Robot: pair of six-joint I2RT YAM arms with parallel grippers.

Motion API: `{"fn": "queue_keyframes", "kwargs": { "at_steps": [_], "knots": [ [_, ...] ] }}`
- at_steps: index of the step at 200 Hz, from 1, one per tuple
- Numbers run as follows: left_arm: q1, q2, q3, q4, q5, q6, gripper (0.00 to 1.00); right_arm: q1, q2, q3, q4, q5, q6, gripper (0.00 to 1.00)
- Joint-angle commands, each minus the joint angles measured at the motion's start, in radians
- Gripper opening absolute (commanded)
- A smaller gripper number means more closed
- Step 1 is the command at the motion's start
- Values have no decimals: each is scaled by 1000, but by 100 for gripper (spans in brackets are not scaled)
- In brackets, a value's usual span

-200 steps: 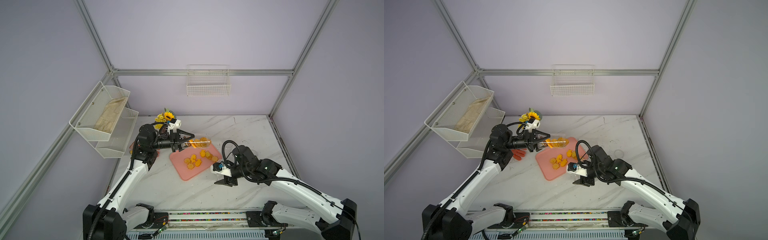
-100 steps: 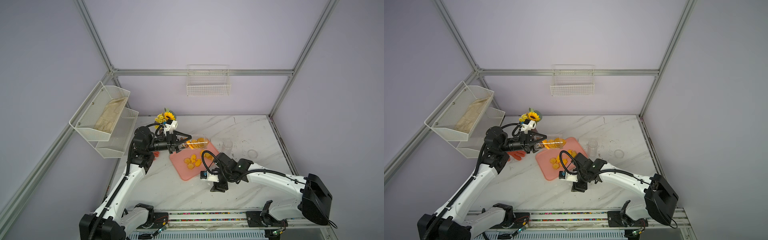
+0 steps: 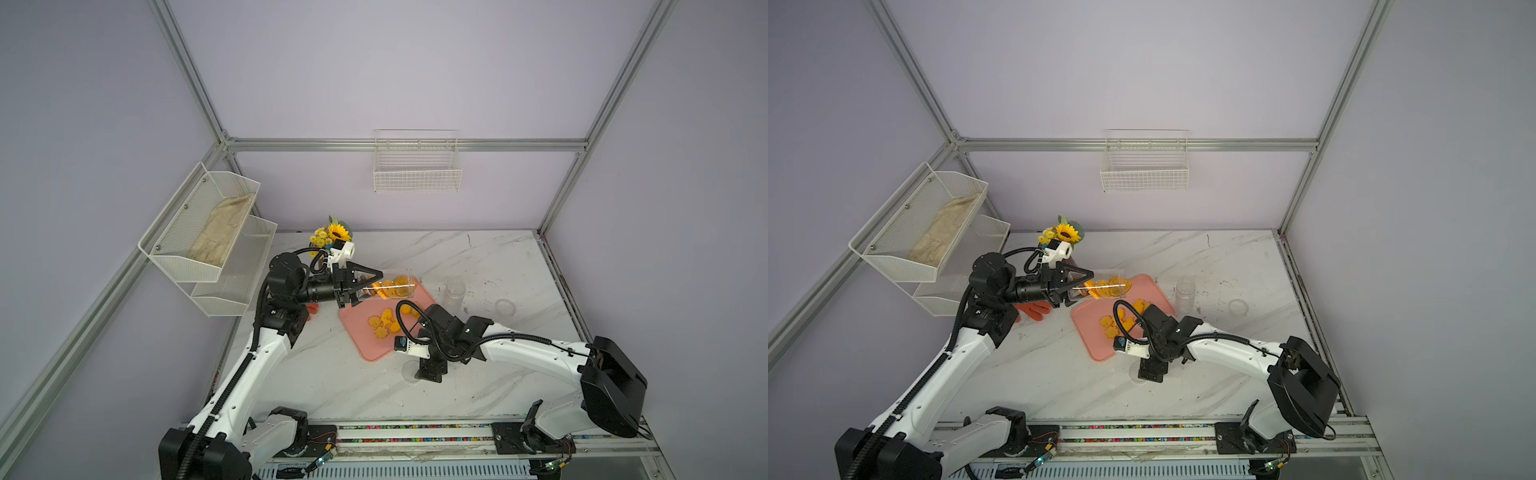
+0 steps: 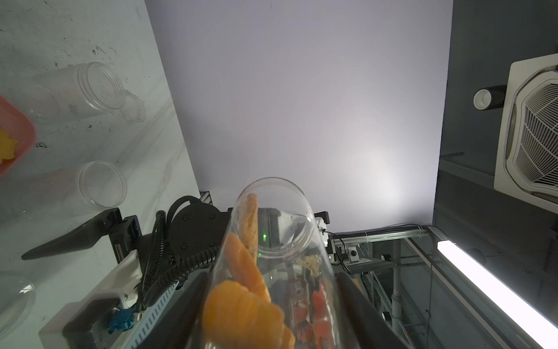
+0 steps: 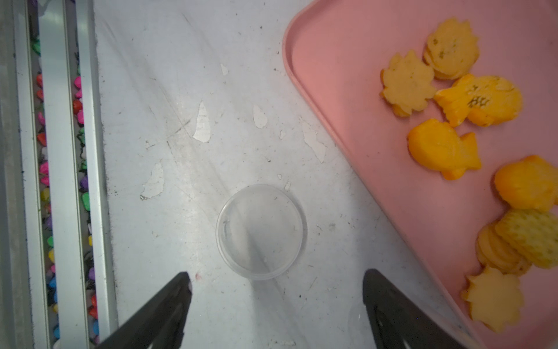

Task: Pour the cookies out of the jar
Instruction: Place the lid at the center of the board, then pour the cookies in the jar onto the tray.

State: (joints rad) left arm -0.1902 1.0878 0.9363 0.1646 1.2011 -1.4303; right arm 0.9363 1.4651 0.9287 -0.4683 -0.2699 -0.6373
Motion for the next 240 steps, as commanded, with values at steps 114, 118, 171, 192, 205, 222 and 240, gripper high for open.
{"fn": "queue_keyframes", "kwargs": {
  "at_steps": [114, 118, 171, 192, 205, 222, 240],
  "knots": [
    [23, -15, -31, 21, 9, 33, 57, 6, -439, -97, 66, -142, 90, 93],
    [23, -17, -32, 22, 8, 34, 57, 6, -457, -95, 64, -138, 104, 93],
    [28, -27, -56, 51, 5, 32, 57, 5, -576, -87, 48, -47, 212, 97],
    [33, -32, -73, 72, 0, 26, 57, -1, -601, -98, 48, -3, 243, 97],
    [38, -34, -89, 102, -2, 14, 57, -6, -611, -103, 47, 12, 266, 97],
    [43, -31, -116, 149, -3, -5, 57, -11, -625, -111, 48, 16, 290, 97],
    [48, -27, -151, 201, -2, -23, 57, -15, -648, -124, 49, 25, 313, 97]
  ]
}}
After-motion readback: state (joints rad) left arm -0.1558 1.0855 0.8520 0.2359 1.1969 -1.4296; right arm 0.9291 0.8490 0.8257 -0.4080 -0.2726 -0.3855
